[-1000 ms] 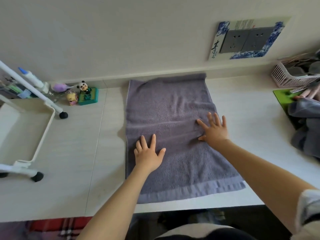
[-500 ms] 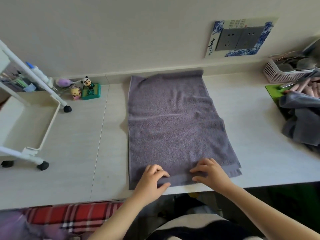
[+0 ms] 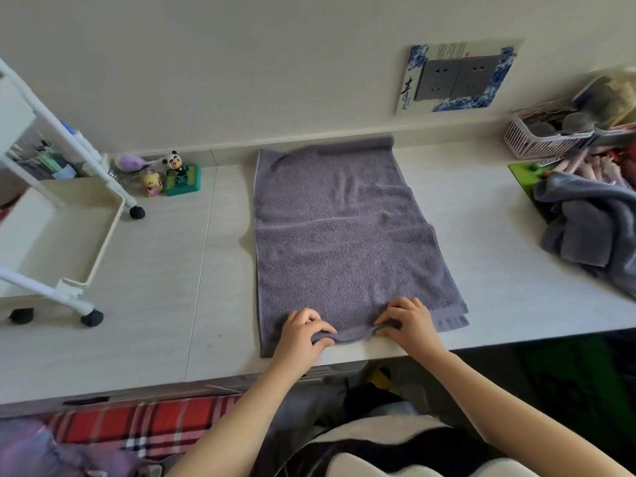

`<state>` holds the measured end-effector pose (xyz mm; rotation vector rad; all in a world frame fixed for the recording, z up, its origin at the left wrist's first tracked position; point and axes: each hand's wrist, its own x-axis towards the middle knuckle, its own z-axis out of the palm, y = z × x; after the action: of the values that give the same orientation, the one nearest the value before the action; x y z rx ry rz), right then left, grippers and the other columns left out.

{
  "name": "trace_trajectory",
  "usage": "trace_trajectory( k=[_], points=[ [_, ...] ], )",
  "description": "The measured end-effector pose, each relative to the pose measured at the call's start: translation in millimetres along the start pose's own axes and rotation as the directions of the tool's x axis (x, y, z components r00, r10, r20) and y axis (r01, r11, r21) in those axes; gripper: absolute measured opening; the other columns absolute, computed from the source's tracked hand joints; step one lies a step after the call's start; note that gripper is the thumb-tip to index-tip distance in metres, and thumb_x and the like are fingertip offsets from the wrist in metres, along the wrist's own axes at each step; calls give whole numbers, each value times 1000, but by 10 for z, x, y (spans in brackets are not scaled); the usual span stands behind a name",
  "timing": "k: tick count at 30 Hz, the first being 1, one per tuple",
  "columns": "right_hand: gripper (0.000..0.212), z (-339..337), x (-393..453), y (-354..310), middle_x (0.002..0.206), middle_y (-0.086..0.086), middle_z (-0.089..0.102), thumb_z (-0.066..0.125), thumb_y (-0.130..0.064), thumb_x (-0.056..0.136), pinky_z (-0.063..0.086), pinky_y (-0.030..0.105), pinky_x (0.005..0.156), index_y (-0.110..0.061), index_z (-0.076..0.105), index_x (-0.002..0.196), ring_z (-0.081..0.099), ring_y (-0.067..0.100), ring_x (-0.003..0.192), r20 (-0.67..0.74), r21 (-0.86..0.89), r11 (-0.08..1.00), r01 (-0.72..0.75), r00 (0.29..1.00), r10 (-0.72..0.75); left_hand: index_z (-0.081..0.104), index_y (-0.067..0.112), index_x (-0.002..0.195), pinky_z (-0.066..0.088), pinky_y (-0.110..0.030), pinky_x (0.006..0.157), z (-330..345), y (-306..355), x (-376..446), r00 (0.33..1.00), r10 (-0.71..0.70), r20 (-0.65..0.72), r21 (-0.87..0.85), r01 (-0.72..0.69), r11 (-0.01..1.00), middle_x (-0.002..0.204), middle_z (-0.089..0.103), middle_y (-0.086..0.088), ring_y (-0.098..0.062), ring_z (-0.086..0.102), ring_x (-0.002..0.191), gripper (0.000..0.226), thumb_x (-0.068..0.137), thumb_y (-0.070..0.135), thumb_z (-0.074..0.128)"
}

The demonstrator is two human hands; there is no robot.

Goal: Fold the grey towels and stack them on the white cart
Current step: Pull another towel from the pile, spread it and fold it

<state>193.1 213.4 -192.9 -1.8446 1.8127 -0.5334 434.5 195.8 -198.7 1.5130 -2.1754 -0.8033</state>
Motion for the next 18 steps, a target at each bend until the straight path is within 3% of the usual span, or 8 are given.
trace_trajectory(
  k=[7, 11, 15, 18],
  points=[
    [9, -109, 67, -84, 82, -25, 47, 75, -33, 75, 36, 32, 87, -27, 75, 81, 38, 12, 92, 144, -30, 998, -53, 988, 57, 75, 22, 83, 34, -24, 86, -46, 130, 85, 995, -94, 43, 10, 94, 996, 87, 47, 10, -16, 46, 92, 8, 75, 19, 75],
    [4, -176, 65, -136, 81, -21, 52, 71, -33, 80, 34, 28, 89, -32, 68, 78, 39, 10, 93, 258, -24, 997, -70, 963, 74, 70, 24, 89, 31, -24, 89, -70, 171, 74, 984, -125, 130, 95, 113, 989, 95, 43, 12, -17, 44, 106, 14, 77, 30, 72],
    [5, -323, 111, -211, 81, -7, 64, 71, -29, 82, 39, 19, 69, -24, 72, 81, 53, 10, 81, 311, 3, 994, -111, 945, 105, 64, 32, 99, 30, -27, 95, -96, 196, 21, 965, -156, 212, 96, 138, 986, 102, 41, 12, -10, 35, 108, 40, 67, 52, 76],
    [6, -441, 161, -308, 77, -3, 63, 68, -29, 84, 39, 20, 61, -25, 68, 80, 53, 10, 69, 379, -11, 993, -115, 919, 111, 71, 29, 96, 31, -23, 93, -114, 208, 17, 970, -200, 141, -15, 204, 979, 99, 47, 10, -12, 40, 108, 28, 72, 44, 75]
  ],
)
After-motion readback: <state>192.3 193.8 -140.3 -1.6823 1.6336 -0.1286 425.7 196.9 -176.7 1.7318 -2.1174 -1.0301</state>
